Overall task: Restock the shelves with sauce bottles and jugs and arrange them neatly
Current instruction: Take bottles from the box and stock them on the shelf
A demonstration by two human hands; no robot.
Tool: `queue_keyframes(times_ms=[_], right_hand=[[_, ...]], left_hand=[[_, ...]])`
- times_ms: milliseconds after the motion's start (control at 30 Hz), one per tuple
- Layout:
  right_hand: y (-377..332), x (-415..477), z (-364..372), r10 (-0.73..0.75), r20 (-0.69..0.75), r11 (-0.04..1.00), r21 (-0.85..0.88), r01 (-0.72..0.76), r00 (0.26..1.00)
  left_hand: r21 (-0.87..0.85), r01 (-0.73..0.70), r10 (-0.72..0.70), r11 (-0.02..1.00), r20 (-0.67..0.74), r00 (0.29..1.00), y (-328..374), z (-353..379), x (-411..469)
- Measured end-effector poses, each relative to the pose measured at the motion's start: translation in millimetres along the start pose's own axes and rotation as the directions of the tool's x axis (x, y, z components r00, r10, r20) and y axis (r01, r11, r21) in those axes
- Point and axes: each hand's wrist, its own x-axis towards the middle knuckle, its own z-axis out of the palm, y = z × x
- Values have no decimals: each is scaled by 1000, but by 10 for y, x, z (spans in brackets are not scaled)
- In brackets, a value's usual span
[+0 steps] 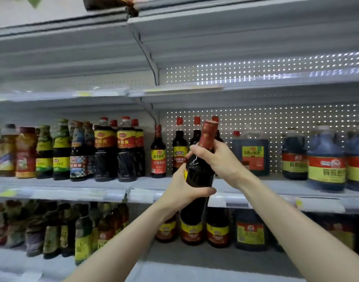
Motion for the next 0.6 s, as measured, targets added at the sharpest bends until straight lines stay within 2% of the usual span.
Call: queue_keyframes(times_ms=[233, 367, 600], right_hand=[[11, 679, 696, -38, -104, 997, -64, 31, 994], [87, 998, 952, -69, -134, 989, -137, 51, 989], [256, 1490, 1340, -104, -125, 981, -174, 81, 987]], left_hand=[[-8, -1, 2, 1000, 163, 987, -376, -951, 440], [-23, 38, -32, 999, 199, 979, -623, -1371, 530], [3, -11, 11, 1000, 62, 998, -1009, -1795, 851]])
